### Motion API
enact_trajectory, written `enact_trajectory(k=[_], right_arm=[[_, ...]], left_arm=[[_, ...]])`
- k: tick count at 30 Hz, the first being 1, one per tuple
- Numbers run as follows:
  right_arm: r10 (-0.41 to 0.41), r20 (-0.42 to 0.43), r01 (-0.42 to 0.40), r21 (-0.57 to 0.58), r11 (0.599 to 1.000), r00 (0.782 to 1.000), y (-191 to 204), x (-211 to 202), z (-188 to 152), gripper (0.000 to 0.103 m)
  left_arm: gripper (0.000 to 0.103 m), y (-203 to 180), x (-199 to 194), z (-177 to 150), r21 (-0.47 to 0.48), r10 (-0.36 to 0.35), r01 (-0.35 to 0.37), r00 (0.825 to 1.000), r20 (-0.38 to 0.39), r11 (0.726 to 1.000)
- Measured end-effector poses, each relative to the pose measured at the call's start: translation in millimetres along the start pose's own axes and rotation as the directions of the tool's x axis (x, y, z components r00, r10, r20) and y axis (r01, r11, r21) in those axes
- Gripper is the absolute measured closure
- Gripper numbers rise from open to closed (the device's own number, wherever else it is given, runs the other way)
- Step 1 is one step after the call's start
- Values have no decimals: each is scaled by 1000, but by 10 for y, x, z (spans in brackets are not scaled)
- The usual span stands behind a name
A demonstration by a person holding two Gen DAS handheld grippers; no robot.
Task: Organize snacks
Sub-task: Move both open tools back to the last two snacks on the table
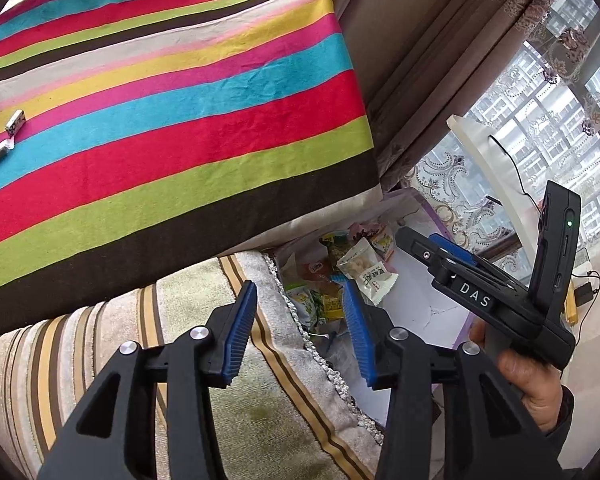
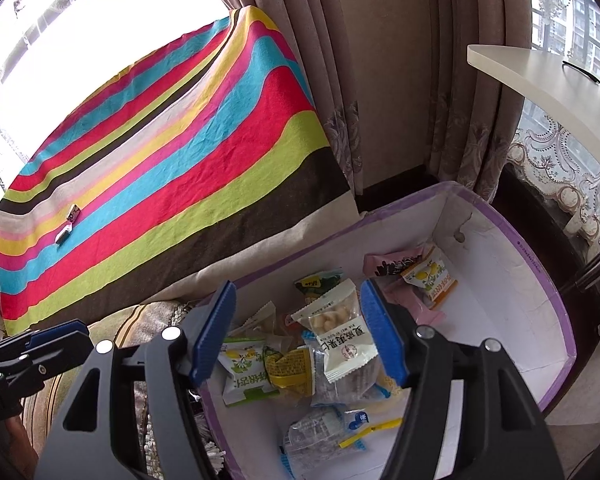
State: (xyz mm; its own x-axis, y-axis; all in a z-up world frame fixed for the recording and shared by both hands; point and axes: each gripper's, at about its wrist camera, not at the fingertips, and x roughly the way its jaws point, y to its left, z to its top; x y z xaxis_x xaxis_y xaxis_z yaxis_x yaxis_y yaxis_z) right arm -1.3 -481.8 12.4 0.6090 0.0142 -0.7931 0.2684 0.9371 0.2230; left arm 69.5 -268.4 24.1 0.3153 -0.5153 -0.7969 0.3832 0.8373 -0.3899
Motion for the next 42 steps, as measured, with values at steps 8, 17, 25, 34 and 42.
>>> enact_trajectory(k=[8, 17, 25, 34, 42], right_arm=[[18, -17, -19, -33, 999, 1000, 199, 55, 35, 36], [60, -40, -64, -110, 992, 997, 647, 159, 125, 33], [98, -65, -108, -170, 980, 993, 1114, 302, 220, 30], [144, -86, -160, -225, 961, 986, 1680, 456, 378, 27], [164, -111, -188, -264, 946, 980, 2149, 664, 532, 26]], left_arm=[[54, 263, -112, 55, -58, 26, -24, 999, 34, 998], [53, 920, -331, 132, -199, 79, -60, 993, 85, 978], [53, 1705, -612, 201, -284, 204, -165, 972, 116, 945], [53, 2551, -707, 510, -231, 313, -280, 942, 120, 932], [53, 2969, -564, 876, 18, 344, -347, 933, 106, 938]])
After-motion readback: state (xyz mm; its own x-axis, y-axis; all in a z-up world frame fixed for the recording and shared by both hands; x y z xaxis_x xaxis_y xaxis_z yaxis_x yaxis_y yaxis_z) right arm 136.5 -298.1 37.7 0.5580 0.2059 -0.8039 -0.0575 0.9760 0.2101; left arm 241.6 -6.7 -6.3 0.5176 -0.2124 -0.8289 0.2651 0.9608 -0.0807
